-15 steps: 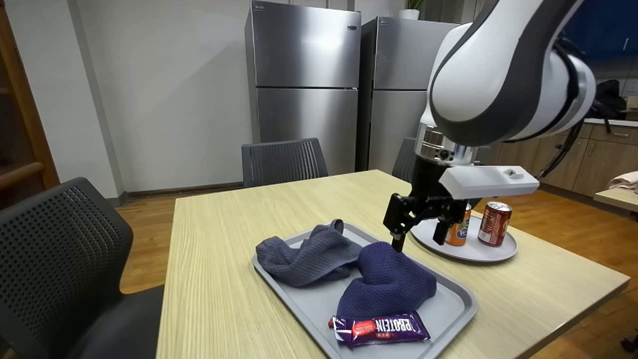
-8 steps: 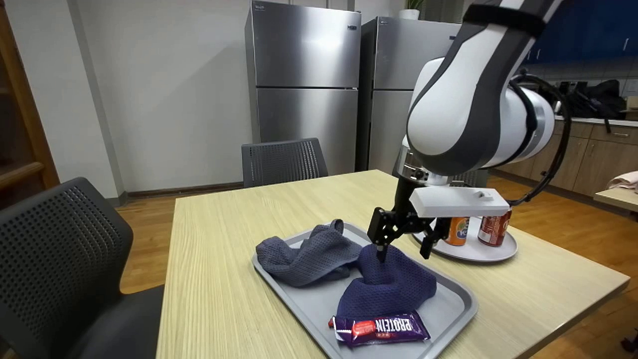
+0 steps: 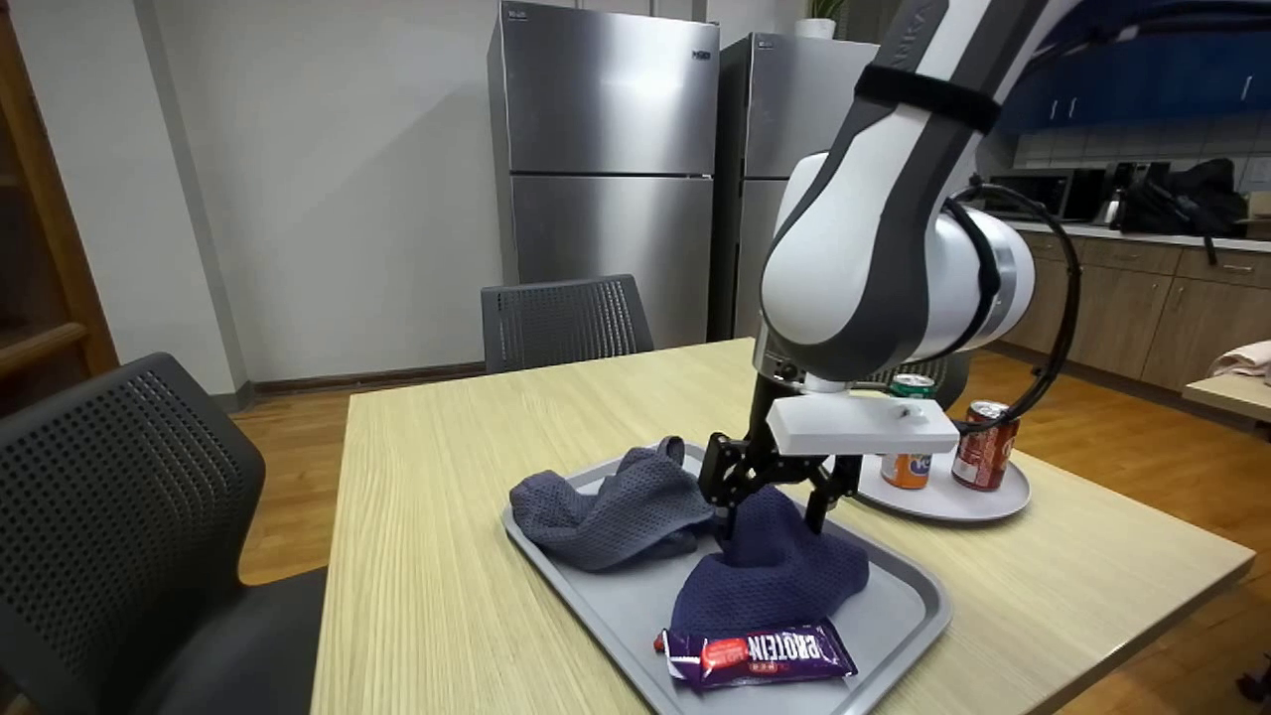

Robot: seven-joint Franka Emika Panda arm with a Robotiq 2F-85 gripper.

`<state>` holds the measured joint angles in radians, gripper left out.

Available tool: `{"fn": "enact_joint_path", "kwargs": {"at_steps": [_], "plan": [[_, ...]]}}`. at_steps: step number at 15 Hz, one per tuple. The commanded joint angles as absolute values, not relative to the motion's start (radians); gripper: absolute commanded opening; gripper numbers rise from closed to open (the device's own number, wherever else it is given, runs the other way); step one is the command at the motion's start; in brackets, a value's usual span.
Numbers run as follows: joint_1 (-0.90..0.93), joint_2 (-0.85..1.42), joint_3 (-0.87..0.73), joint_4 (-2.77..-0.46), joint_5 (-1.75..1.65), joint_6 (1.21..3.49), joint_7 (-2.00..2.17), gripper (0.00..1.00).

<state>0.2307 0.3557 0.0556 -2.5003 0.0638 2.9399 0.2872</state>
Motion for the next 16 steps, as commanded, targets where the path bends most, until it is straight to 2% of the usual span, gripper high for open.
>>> {"fn": "enact_joint_path", "kwargs": {"at_steps": [1,11,12,13,16], "plan": [[0.313,0.428,-0.003,-2.442,0.036,2.941,0.365,1.00],[0.393,0.491,-0.066,-2.408,0.042,2.928,0.381,1.00],[0.396,0.491,-0.072,-2.409,0.039,2.930,0.382,0.75],[0.395,0.490,-0.073,-2.410,0.037,2.928,0.378,0.73],[0.400,0.491,-0.087,-2.411,0.031,2.929,0.379,0.49]]}}
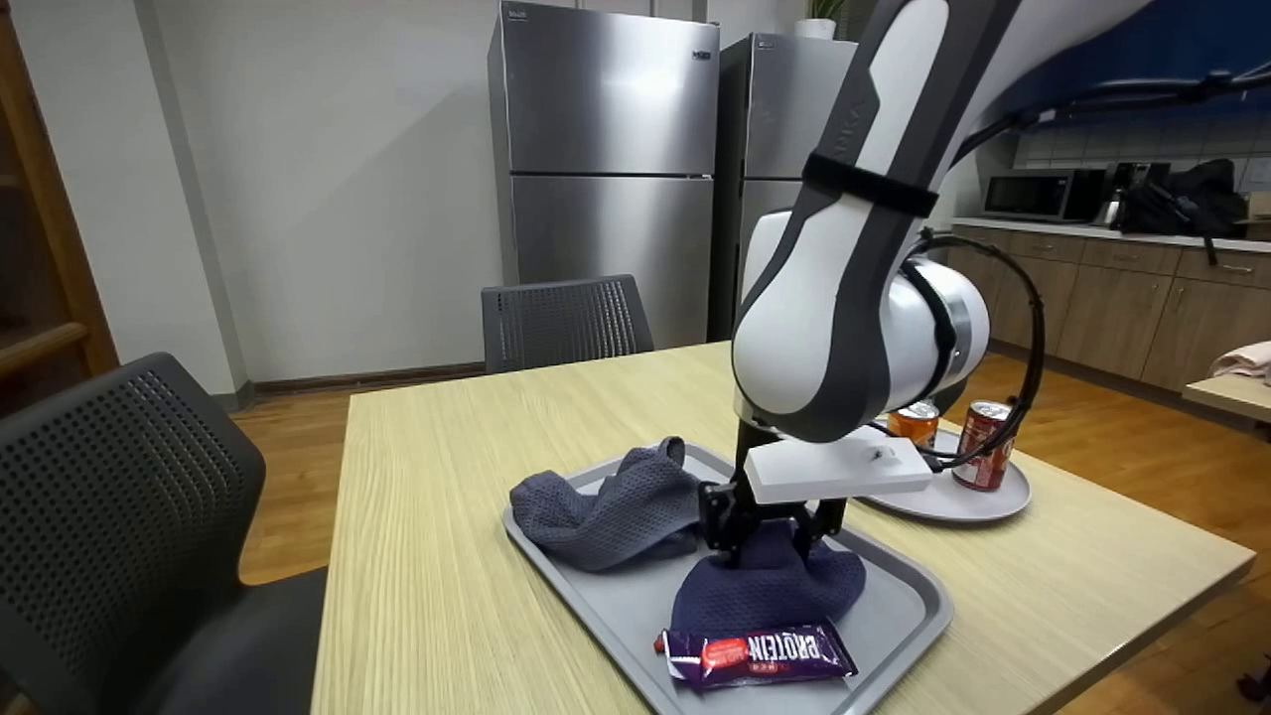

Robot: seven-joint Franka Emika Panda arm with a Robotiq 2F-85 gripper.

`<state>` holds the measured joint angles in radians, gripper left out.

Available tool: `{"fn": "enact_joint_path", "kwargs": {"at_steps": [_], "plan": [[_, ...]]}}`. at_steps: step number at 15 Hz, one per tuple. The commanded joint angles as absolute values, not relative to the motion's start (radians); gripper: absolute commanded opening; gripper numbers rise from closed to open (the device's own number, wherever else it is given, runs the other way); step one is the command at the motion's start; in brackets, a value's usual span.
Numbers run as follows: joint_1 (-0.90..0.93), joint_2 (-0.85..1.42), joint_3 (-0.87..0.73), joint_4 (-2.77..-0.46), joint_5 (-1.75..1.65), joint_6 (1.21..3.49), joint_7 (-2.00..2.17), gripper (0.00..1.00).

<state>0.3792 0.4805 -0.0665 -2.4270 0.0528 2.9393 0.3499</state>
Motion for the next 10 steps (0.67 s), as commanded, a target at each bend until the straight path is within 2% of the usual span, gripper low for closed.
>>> {"fn": "enact_joint_path", "kwargs": {"at_steps": [1,5,7,10], "plan": [[0.396,0.492,-0.085,-2.410,0.033,2.927,0.377,0.41],[0.393,0.492,-0.087,-2.410,0.033,2.924,0.374,0.12],[0.385,0.489,-0.077,-2.409,0.037,2.920,0.367,0.01],[0.380,0.479,-0.068,-2.411,0.041,2.915,0.364,0.02]]}}
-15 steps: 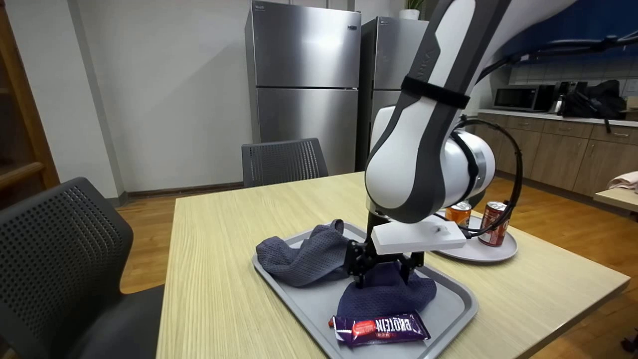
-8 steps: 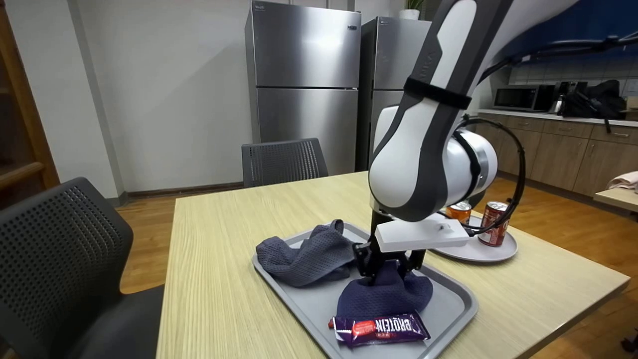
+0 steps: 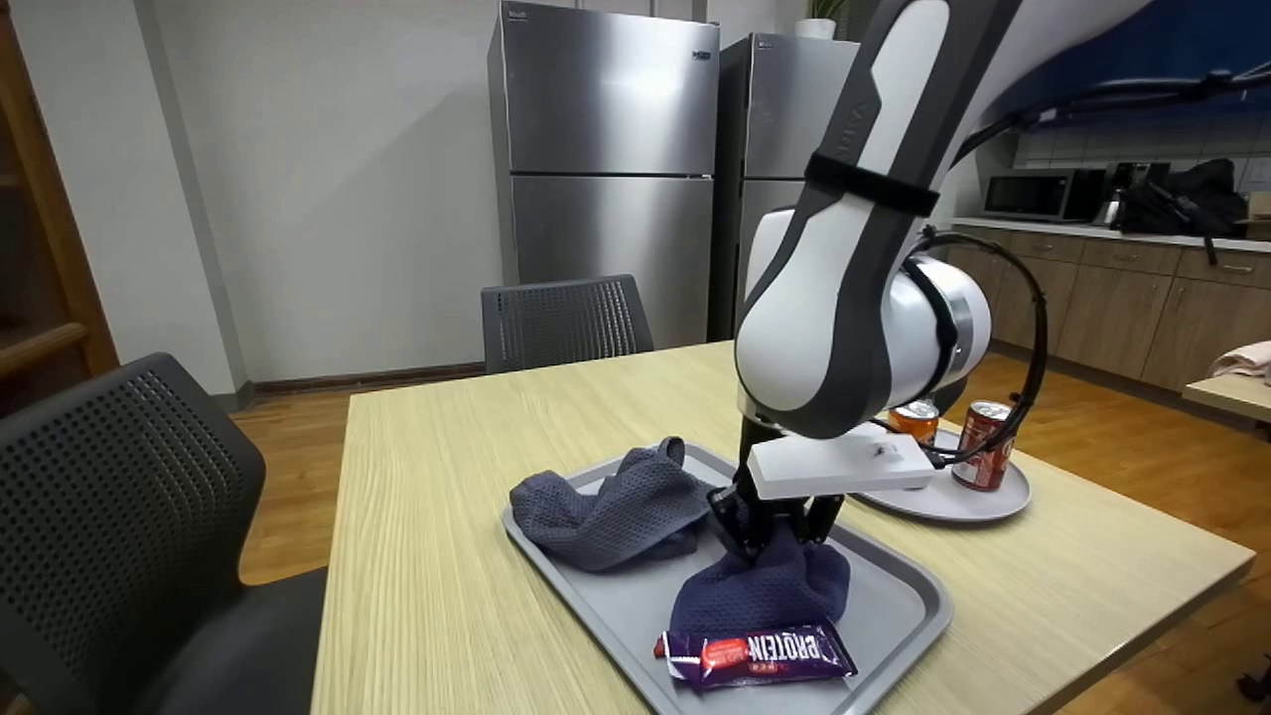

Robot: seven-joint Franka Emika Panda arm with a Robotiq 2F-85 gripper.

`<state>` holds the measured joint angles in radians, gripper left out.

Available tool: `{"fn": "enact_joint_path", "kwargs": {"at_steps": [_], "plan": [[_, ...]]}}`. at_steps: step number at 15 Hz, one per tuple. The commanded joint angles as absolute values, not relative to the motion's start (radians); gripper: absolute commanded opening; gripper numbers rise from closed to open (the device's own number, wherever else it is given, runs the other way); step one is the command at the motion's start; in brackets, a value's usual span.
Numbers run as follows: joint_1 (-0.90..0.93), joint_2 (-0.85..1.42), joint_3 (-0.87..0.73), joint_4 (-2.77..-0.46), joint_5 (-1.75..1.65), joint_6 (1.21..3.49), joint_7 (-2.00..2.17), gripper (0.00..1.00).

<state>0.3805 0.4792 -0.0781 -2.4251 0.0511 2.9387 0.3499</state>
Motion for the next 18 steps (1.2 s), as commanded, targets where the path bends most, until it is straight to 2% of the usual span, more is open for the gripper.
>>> {"fn": "enact_joint_path", "kwargs": {"at_steps": [1,18], "plan": [[0.379,0.468,-0.069,-2.415,0.042,2.908,0.364,0.04],[0.272,0.246,-0.089,-2.408,0.027,2.734,0.406,0.03]]}}
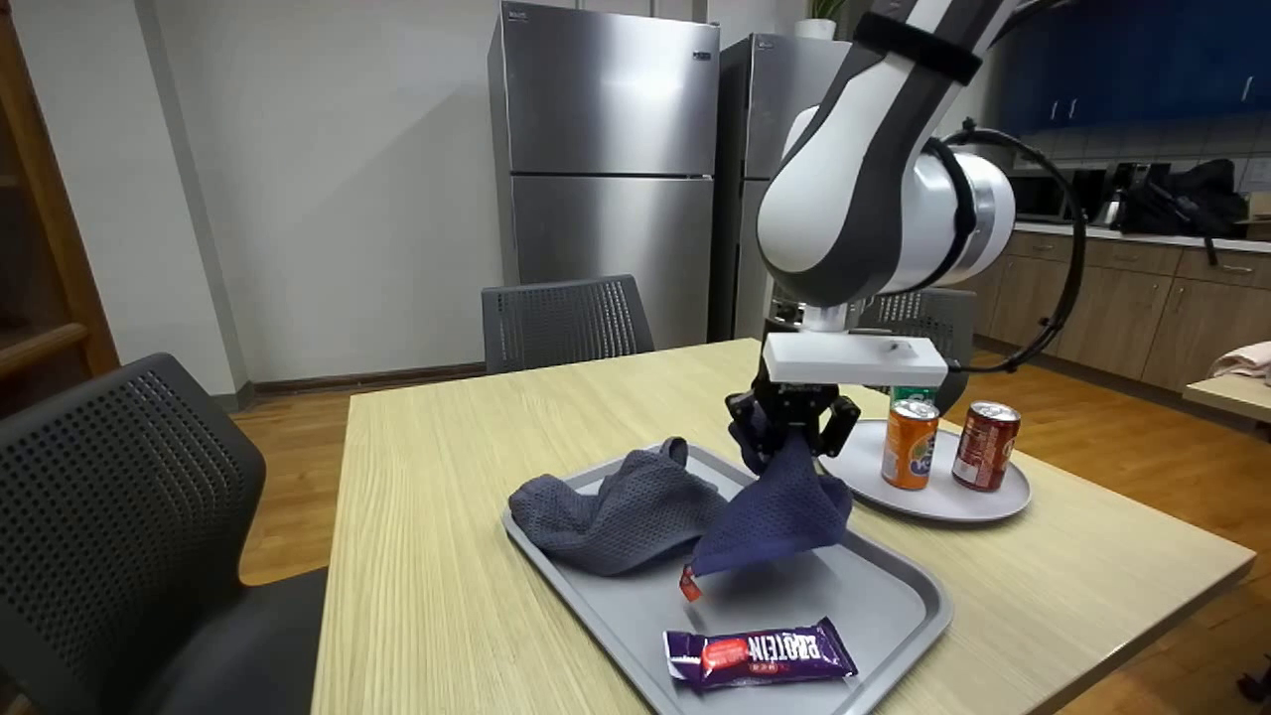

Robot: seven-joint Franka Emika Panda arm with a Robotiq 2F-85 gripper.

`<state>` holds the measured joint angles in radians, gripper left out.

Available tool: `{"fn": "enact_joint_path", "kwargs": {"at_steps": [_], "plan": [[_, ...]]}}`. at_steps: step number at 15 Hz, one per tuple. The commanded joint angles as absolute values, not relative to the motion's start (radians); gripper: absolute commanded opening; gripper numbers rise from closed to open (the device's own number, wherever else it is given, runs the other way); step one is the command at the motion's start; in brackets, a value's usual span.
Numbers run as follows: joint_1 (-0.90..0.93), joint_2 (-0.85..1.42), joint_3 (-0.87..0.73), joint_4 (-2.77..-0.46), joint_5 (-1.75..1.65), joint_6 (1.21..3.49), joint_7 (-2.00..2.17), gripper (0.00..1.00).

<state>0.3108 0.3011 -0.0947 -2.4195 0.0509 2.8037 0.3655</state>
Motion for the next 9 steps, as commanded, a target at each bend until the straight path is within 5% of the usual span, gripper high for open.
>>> {"fn": "enact_joint_path", "kwargs": {"at_steps": [1,9], "plan": [[0.261,0.242,-0.092,-2.400,0.022,2.726,0.412,0.03],[0.176,0.294,-0.103,-2.264,0.031,2.649,0.457,0.03]]}}
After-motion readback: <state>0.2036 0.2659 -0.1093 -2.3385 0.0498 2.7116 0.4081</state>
